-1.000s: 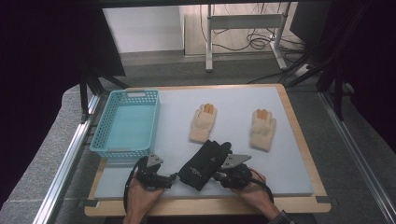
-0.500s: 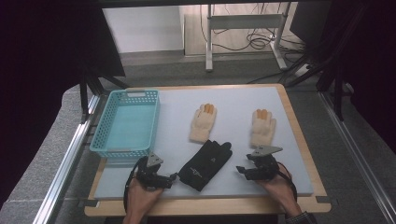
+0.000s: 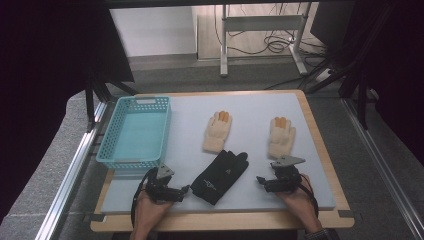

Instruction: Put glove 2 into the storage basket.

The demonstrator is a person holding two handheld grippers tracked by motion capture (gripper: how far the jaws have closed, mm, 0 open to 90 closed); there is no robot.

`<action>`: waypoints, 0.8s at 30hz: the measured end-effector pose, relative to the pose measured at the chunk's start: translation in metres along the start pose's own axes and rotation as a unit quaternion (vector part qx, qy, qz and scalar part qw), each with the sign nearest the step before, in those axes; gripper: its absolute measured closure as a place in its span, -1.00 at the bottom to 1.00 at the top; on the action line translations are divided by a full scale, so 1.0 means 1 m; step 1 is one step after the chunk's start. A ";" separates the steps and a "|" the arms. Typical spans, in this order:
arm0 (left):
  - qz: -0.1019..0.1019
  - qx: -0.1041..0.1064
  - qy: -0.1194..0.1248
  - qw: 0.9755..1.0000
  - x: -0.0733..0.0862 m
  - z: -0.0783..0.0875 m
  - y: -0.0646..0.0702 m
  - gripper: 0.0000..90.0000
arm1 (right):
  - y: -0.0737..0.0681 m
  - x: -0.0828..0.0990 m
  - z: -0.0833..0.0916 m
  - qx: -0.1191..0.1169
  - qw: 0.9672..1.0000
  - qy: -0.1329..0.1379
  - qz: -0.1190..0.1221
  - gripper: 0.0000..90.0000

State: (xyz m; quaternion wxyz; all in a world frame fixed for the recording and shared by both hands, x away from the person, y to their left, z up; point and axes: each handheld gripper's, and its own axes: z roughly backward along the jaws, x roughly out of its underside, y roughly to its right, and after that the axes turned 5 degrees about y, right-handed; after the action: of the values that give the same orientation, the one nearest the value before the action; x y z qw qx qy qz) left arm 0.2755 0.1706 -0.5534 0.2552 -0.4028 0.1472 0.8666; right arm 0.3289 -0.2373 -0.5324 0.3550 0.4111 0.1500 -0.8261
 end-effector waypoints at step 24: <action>-0.025 0.066 -0.013 0.997 -0.082 0.006 0.052 -0.99 | 0.000 0.000 0.000 0.001 1.000 0.000 0.002 -0.53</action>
State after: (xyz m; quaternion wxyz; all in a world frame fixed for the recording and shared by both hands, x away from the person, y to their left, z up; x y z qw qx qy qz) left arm 0.2875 0.1041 -0.4840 0.3046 -0.3773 0.1911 0.8534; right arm 0.3288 -0.2379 -0.5326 0.3557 0.4120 0.1483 -0.8256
